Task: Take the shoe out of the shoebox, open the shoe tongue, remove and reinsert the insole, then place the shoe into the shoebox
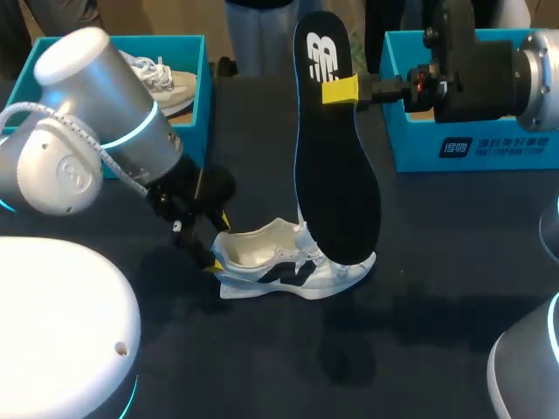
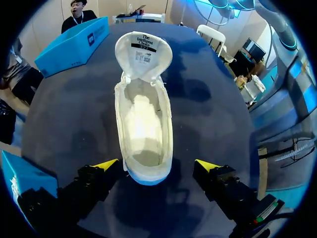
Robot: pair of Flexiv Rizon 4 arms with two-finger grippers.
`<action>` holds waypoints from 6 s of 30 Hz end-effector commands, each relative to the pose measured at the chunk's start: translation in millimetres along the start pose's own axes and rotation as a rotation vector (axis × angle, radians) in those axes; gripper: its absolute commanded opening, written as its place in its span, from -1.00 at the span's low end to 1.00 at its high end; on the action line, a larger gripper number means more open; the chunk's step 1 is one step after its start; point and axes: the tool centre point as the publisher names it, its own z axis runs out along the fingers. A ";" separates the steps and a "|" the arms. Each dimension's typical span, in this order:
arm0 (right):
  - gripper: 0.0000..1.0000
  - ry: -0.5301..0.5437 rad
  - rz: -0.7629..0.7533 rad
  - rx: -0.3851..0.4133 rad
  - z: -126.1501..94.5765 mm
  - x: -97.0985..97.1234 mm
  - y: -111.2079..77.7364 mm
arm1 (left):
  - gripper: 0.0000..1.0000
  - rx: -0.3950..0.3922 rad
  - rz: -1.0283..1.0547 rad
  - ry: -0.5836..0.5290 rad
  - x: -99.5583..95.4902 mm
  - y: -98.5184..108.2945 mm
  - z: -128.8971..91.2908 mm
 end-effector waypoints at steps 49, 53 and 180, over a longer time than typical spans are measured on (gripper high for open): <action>-1.00 -0.004 0.002 0.000 2.1 0.2 0.1 | 1.00 -0.324 -0.153 0.032 -1.7 -22.4 -2.4; -1.00 -0.004 0.002 0.000 2.1 0.2 0.1 | 1.00 -0.332 -0.147 0.023 0.3 -24.2 -3.3; -1.00 -0.004 0.002 0.000 2.1 0.2 0.1 | -1.00 -0.612 0.791 0.079 -50.5 -119.8 20.9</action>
